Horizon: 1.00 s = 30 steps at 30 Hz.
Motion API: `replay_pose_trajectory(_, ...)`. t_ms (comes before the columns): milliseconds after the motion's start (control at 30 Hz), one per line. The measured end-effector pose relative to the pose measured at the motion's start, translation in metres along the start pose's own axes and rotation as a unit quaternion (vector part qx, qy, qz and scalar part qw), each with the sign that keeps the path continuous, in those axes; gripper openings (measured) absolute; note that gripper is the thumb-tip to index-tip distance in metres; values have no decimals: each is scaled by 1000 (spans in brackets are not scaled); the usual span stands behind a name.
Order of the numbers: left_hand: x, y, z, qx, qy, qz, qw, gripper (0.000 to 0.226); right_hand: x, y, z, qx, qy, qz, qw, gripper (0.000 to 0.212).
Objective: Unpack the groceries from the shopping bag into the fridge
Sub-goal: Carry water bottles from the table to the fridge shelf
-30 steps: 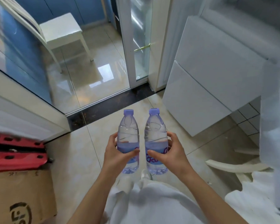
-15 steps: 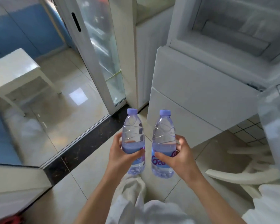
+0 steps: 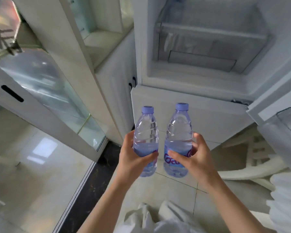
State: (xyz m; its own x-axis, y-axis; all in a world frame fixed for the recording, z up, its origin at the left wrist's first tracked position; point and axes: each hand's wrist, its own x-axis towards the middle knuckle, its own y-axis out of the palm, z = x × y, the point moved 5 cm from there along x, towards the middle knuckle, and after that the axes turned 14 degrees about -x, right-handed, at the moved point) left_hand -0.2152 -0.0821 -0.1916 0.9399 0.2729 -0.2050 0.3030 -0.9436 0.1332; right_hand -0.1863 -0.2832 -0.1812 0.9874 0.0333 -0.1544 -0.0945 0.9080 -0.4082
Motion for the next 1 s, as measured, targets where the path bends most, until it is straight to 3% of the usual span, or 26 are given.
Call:
replay_pose_trajectory(267,96,56,-77,-24,86,75,993,70,75,-51,65,19,-66,-98,993,68)
replay_pose_trajectory(667,215,156,-188,-62,235,81,967,76,202,-118,139,66,-175,-150,971,75)
replay_pose_trajectory(1000,295,218,-253,-70,307,101,944,79,286,-154,192,9,-274,-272,922,81)
